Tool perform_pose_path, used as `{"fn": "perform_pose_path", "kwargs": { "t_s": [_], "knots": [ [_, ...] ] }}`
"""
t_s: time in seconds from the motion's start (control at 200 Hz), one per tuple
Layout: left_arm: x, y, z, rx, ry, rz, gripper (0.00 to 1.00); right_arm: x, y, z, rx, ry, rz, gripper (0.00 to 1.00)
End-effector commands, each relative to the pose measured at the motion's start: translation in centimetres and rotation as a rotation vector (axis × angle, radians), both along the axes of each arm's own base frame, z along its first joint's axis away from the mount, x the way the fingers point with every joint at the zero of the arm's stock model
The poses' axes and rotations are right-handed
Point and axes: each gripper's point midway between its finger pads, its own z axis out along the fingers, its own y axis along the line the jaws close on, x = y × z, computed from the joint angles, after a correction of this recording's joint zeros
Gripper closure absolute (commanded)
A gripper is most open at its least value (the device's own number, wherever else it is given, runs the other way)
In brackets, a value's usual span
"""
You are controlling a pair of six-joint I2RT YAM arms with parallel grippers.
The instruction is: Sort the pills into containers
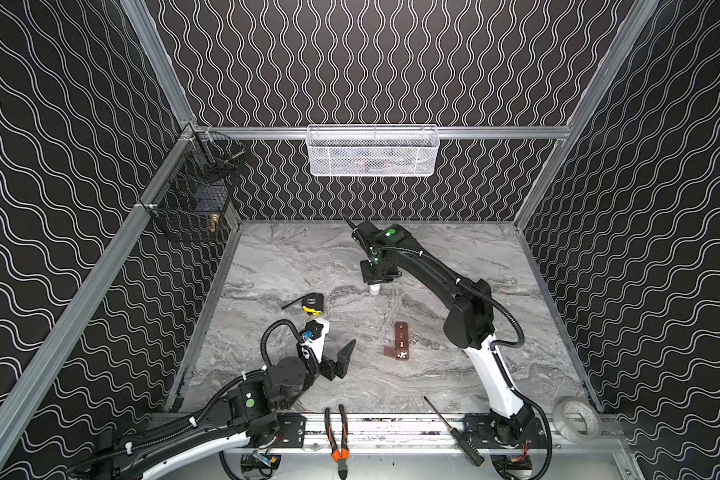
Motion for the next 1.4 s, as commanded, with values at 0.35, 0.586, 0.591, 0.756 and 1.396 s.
{"fn": "perform_pose_path", "kwargs": {
  "t_s": [0.35, 0.586, 0.591, 0.756, 1.396],
  "knots": [
    [0.2, 0.2, -0.6, 0.0, 0.021, 0.024, 0.07, 0.6, 1.4, -1.7, 0.023, 0.021, 0.015, 0.7],
    [0.3, -0.4, -0.9, 0.023, 0.023, 0.011, 0.07, 0.6, 1.3, -2.9, 0.001, 0.035, 0.018, 0.68],
    [0.3, -0.4, -0.9, 0.023, 0.023, 0.011, 0.07, 0.6, 1.3, -2.9, 0.0, 0.034, 0.017, 0.68],
    [0.4, -0.6, -0.8, 0.021, 0.019, 0.007, 0.08, 0.7, 1.2, -3.1, -0.006, 0.033, 0.02, 0.67],
    [0.1, -0.3, -1.0, 0.026, 0.027, 0.005, 0.08, 0.7, 1.2, -3.5, -0.015, 0.037, 0.017, 0.47]
  ]
}}
